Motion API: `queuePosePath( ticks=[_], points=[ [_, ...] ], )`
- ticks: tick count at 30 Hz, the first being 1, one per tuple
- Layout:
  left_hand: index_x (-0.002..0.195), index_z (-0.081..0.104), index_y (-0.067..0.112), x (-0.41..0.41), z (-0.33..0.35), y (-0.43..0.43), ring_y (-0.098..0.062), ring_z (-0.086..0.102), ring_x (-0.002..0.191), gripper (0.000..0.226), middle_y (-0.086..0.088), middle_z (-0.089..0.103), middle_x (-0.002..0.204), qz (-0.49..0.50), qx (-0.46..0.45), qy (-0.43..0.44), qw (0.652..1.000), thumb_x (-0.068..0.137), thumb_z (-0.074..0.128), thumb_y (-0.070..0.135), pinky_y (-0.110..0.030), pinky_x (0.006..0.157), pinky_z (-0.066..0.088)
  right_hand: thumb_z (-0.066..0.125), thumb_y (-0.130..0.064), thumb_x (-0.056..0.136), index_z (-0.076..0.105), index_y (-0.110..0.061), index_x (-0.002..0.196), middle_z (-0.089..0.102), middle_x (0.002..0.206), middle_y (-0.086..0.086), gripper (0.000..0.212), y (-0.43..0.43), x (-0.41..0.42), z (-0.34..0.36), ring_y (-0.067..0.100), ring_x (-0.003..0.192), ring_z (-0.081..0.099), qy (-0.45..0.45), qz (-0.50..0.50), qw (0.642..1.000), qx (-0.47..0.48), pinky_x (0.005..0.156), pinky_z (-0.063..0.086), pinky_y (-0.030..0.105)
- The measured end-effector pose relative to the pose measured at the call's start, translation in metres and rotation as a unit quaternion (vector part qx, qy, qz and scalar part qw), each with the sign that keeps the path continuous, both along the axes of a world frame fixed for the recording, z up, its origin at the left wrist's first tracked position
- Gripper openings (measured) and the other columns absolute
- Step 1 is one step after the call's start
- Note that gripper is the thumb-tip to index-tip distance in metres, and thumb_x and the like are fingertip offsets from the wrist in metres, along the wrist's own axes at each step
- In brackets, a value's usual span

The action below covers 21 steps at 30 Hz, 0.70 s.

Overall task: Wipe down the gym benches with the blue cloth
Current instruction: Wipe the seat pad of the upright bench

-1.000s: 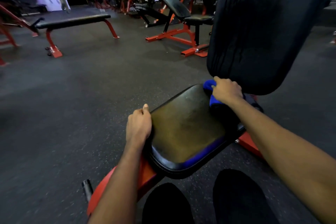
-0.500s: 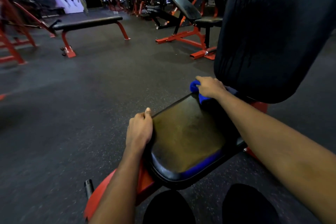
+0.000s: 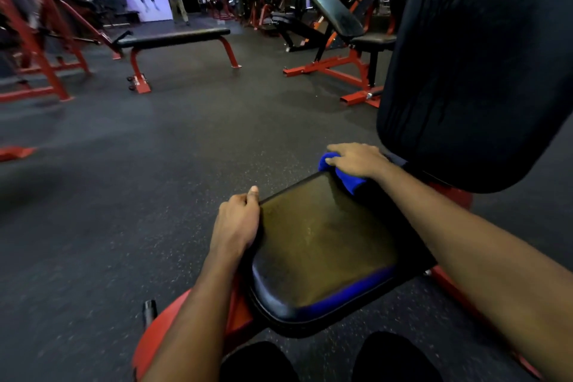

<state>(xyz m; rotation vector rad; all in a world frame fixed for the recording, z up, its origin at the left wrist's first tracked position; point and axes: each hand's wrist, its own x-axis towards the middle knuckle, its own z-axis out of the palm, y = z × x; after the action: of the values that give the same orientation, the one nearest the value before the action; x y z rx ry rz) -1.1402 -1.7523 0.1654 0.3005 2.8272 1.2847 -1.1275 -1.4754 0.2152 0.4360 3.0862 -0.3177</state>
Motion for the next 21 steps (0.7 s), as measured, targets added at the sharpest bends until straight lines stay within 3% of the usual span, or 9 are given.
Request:
queuePosePath(
  ticks=[3,7,12,15,19,21],
  points=[
    [0.073,0.058,0.011,0.000,0.000,0.000,-0.030,0.061,0.093,0.055,-0.018,0.067,0.102,-0.004,-0.002,0.003,1.000,0.102,0.030,0.050,-0.039,0.086,0.048,0.045,-0.039,0.100,0.056,-0.030,0.121,0.055,0.140,-0.001,0.026,0.017,0.004,0.003,0.029,0.131,0.048,-0.009,0.018,0.999,-0.043,0.100,0.037,0.040],
    [0.076,0.057,0.010,-0.001,-0.001,0.001,-0.033,0.061,0.096,0.054,-0.020,0.066,0.104,0.002,-0.007,0.004,1.000,0.101,0.030,0.051,-0.041,0.089,0.048,0.048,-0.046,0.091,0.057,-0.034,0.133,0.049,0.147,0.003,0.044,0.007,-0.021,0.011,0.030,0.133,0.046,-0.084,-0.071,0.994,0.006,0.101,0.037,0.038],
    [0.075,0.053,0.008,0.001,0.000,0.001,-0.035,0.059,0.099,0.056,-0.022,0.065,0.106,0.007,-0.006,0.004,1.000,0.101,0.031,0.051,-0.042,0.090,0.047,0.045,-0.050,0.090,0.060,-0.039,0.127,0.052,0.146,-0.002,0.042,-0.030,-0.029,-0.006,0.027,0.133,0.047,-0.070,0.052,0.995,0.042,0.106,0.037,0.041],
    [0.067,0.049,0.010,0.002,0.001,0.000,-0.035,0.060,0.099,0.055,-0.021,0.065,0.105,0.009,-0.005,0.001,1.000,0.102,0.032,0.049,-0.042,0.090,0.047,0.042,-0.047,0.096,0.058,-0.041,0.124,0.049,0.148,-0.006,0.033,-0.014,-0.020,0.001,0.027,0.135,0.043,-0.061,0.064,0.996,-0.002,0.108,0.033,0.043],
    [0.083,0.057,0.000,0.001,0.001,0.000,-0.035,0.059,0.100,0.058,-0.022,0.065,0.107,0.006,-0.006,-0.001,1.000,0.102,0.031,0.049,-0.042,0.091,0.047,0.040,-0.051,0.094,0.054,-0.036,0.135,0.045,0.151,0.001,0.046,0.005,-0.026,0.006,0.031,0.136,0.043,-0.083,-0.038,0.996,0.020,0.110,0.034,0.043],
    [0.088,0.056,-0.003,0.001,0.000,0.000,-0.036,0.059,0.101,0.059,-0.023,0.065,0.107,0.010,-0.006,0.002,1.000,0.101,0.031,0.049,-0.044,0.092,0.047,0.040,-0.052,0.093,0.053,-0.028,0.139,0.045,0.150,0.008,0.053,-0.015,-0.030,0.007,0.032,0.136,0.044,-0.085,-0.038,0.994,0.060,0.106,0.035,0.041]
  ],
)
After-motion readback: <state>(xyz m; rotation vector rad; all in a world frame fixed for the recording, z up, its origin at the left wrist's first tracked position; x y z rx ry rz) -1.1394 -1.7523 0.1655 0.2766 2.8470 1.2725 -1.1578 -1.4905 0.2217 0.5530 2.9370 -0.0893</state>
